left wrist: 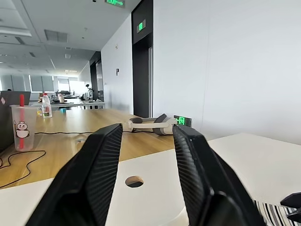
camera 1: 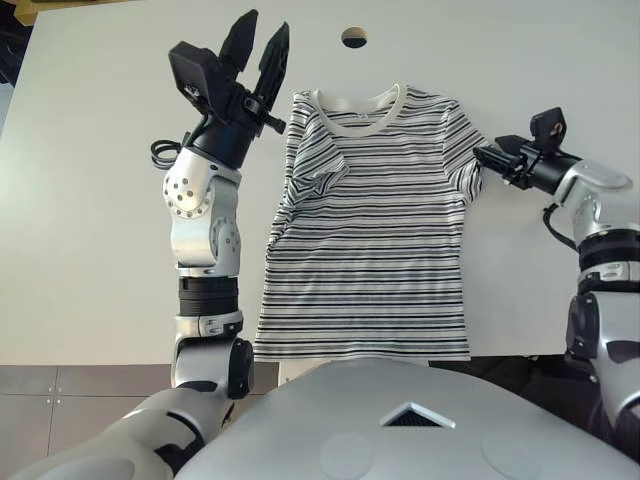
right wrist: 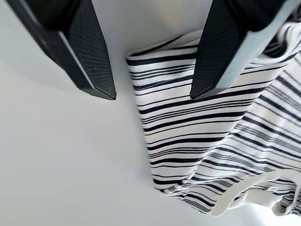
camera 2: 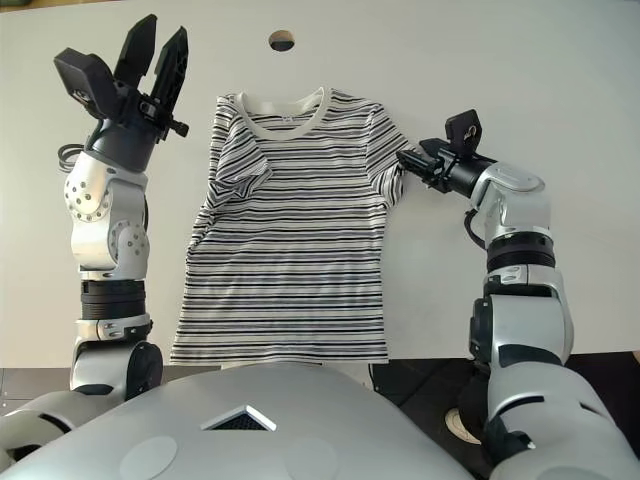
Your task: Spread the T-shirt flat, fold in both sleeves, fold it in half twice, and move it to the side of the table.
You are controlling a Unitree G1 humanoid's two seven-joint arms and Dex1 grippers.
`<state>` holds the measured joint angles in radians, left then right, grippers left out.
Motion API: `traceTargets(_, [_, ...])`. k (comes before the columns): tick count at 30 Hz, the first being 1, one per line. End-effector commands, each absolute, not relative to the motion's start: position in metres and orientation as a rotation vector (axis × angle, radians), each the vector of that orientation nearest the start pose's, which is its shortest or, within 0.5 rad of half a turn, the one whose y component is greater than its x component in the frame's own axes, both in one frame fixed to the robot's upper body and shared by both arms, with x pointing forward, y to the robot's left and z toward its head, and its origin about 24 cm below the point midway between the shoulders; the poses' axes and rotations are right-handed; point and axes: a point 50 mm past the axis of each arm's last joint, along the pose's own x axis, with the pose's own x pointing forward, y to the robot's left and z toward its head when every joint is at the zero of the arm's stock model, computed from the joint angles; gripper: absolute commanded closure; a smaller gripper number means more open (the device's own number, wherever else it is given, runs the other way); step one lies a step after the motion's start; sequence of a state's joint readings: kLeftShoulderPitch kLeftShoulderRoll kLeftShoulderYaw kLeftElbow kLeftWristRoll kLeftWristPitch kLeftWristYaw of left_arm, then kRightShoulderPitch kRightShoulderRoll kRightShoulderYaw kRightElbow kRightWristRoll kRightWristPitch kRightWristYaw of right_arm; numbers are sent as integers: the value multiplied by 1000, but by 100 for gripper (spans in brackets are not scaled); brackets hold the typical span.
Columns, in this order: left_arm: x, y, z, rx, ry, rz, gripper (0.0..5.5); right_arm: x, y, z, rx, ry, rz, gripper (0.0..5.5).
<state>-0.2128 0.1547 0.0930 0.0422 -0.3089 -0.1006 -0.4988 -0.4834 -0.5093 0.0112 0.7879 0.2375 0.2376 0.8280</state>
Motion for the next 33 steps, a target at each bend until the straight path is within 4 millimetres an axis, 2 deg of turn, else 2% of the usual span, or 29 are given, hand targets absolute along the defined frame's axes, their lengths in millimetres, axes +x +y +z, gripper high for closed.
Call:
traceTargets(1, [291,167,107,-91,-315,-439,349,291,-250,1,24,677,589,316])
traceTargets(9, [293,168,104,-97,-304,-431,349,289,-254,7,1,677,573,452])
traceTargets(14, [293,169,104,-94,-304,-429,349,294,-253,22,-23,639,579,537])
traceTargets(20, [294,168,104,-101,-301,-432,349,299,-240,50,-62,566,632,537])
traceTargets(33, [296,165,101,-125,-286,-428,349,294,-190,82,-7,508,781,537])
